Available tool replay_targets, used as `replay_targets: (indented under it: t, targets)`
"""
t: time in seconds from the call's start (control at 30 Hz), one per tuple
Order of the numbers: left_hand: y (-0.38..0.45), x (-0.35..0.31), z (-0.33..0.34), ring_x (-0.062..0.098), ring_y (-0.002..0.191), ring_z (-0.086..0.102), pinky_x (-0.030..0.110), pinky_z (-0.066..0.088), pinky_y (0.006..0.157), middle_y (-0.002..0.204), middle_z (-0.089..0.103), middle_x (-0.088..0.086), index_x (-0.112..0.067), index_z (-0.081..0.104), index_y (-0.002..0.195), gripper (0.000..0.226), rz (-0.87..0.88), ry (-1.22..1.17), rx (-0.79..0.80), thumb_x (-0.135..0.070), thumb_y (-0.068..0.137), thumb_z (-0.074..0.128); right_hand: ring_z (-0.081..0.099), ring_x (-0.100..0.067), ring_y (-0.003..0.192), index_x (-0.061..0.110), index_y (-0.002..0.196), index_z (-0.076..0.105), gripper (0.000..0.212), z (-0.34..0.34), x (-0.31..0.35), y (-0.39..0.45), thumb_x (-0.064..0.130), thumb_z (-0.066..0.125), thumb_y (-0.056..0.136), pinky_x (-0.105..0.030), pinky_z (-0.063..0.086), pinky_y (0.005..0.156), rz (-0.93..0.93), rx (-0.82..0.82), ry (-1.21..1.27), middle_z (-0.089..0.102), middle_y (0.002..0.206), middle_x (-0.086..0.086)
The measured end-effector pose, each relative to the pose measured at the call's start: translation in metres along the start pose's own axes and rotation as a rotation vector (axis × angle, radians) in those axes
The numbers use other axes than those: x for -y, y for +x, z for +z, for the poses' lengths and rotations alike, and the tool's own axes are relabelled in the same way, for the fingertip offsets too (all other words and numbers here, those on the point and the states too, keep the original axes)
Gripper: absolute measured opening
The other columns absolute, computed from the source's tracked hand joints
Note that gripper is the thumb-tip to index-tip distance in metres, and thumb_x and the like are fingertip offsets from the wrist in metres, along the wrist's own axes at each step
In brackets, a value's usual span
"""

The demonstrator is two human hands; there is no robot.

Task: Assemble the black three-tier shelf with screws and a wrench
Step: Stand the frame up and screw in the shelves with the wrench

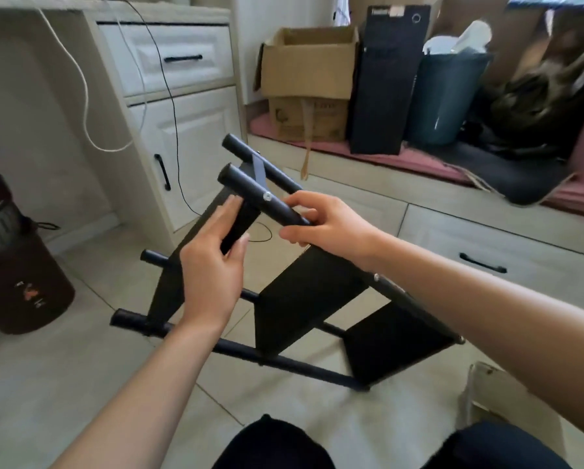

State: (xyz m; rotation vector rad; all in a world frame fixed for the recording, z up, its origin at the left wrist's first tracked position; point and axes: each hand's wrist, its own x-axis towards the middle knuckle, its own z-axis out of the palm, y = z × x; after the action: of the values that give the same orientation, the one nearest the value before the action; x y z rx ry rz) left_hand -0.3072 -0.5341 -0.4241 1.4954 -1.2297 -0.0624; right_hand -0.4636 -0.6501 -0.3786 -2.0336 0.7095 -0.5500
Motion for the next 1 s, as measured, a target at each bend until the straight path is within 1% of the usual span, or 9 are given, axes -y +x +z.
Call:
replay_targets:
  t: [0.1, 0.23, 0.47, 0.6, 0.73, 0.8, 0.87, 0.93, 1.0]
  targets:
    - [0.014, -0.031, 0.003, 0.017, 0.136, 0.052, 0.044, 0.042, 0.115, 0.142, 0.059, 0.002, -0.015, 0.054, 0.143, 0.056, 0.154, 0.062, 0.02, 0.001, 0.092, 0.068, 0.069, -0.008, 0.085, 0.033, 0.115, 0.061, 0.03, -0.017, 0.004, -0.019, 0.025, 0.071, 0.088, -0.028, 0.056, 0.083, 0.003, -0.133, 0.128, 0.074, 0.09, 0.004]
    - [0.017, -0.069, 0.019, 0.022, 0.134, 0.054, 0.047, 0.043, 0.113, 0.14, 0.061, 0.006, -0.013, 0.058, 0.139, 0.055, 0.297, 0.151, 0.068, 0.005, 0.088, 0.07, 0.066, -0.008, 0.074, 0.023, 0.114, 0.066, 0.027, -0.032, -0.004, -0.054, 0.019, 0.072, 0.088, -0.017, 0.052, 0.069, -0.024, -0.277, 0.329, 0.071, 0.08, 0.003]
    - [-0.002, -0.114, 0.059, 0.025, 0.132, 0.056, 0.051, 0.04, 0.113, 0.138, 0.062, 0.004, -0.014, 0.062, 0.136, 0.045, 0.482, 0.264, 0.147, -0.005, 0.092, 0.069, 0.057, -0.019, 0.072, 0.008, 0.107, 0.072, 0.029, -0.057, -0.036, -0.117, 0.013, 0.076, 0.078, -0.03, 0.048, 0.072, -0.021, -0.424, 0.637, 0.062, 0.075, -0.007]
    - [-0.024, -0.108, 0.073, 0.023, 0.138, 0.05, 0.046, 0.032, 0.119, 0.146, 0.055, 0.006, -0.009, 0.055, 0.142, 0.053, 0.586, 0.277, 0.166, -0.002, 0.091, 0.069, 0.058, -0.019, 0.072, 0.008, 0.105, 0.073, 0.028, -0.068, -0.056, -0.149, 0.014, 0.075, 0.077, -0.03, 0.049, 0.074, -0.006, -0.481, 0.666, 0.062, 0.077, -0.008]
    - [-0.04, -0.095, 0.079, 0.024, 0.138, 0.049, 0.05, 0.033, 0.119, 0.145, 0.055, 0.007, -0.005, 0.055, 0.141, 0.055, 0.696, 0.25, 0.112, 0.004, 0.089, 0.071, 0.057, -0.02, 0.073, 0.015, 0.104, 0.076, 0.024, -0.077, -0.072, -0.171, 0.017, 0.073, 0.08, -0.028, 0.05, 0.075, -0.005, -0.533, 0.68, 0.062, 0.079, -0.008]
    - [-0.037, -0.091, 0.078, 0.025, 0.134, 0.052, 0.052, 0.038, 0.115, 0.14, 0.059, 0.004, -0.002, 0.059, 0.137, 0.049, 0.704, 0.182, -0.007, 0.004, 0.089, 0.07, 0.056, -0.019, 0.073, 0.017, 0.105, 0.076, 0.024, -0.08, -0.078, -0.175, 0.018, 0.071, 0.081, -0.026, 0.05, 0.074, -0.009, -0.554, 0.686, 0.061, 0.078, -0.008]
    - [-0.03, -0.086, 0.072, 0.028, 0.133, 0.048, 0.045, 0.037, 0.116, 0.14, 0.055, 0.001, -0.001, 0.058, 0.138, 0.049, 0.654, 0.171, -0.174, 0.002, 0.09, 0.069, 0.057, -0.018, 0.072, 0.019, 0.107, 0.075, 0.025, -0.084, -0.083, -0.179, 0.02, 0.07, 0.083, -0.023, 0.05, 0.07, -0.004, -0.578, 0.665, 0.063, 0.079, -0.007]
    - [-0.024, -0.08, 0.065, 0.029, 0.139, 0.038, 0.026, 0.026, 0.12, 0.147, 0.048, 0.009, -0.003, 0.046, 0.148, 0.063, 0.485, 0.15, -0.261, -0.002, 0.089, 0.07, 0.059, -0.018, 0.073, 0.022, 0.11, 0.074, 0.026, -0.087, -0.087, -0.182, 0.024, 0.07, 0.084, -0.022, 0.05, 0.069, 0.017, -0.6, 0.629, 0.067, 0.083, -0.006]
    - [-0.019, -0.073, 0.059, 0.022, 0.148, 0.028, 0.021, 0.018, 0.122, 0.158, 0.036, 0.009, -0.011, 0.028, 0.157, 0.081, 0.24, 0.051, -0.254, -0.008, 0.089, 0.073, 0.062, -0.017, 0.076, 0.025, 0.111, 0.074, 0.027, -0.09, -0.092, -0.185, 0.027, 0.07, 0.085, -0.026, 0.051, 0.072, 0.043, -0.623, 0.599, 0.07, 0.089, -0.003]
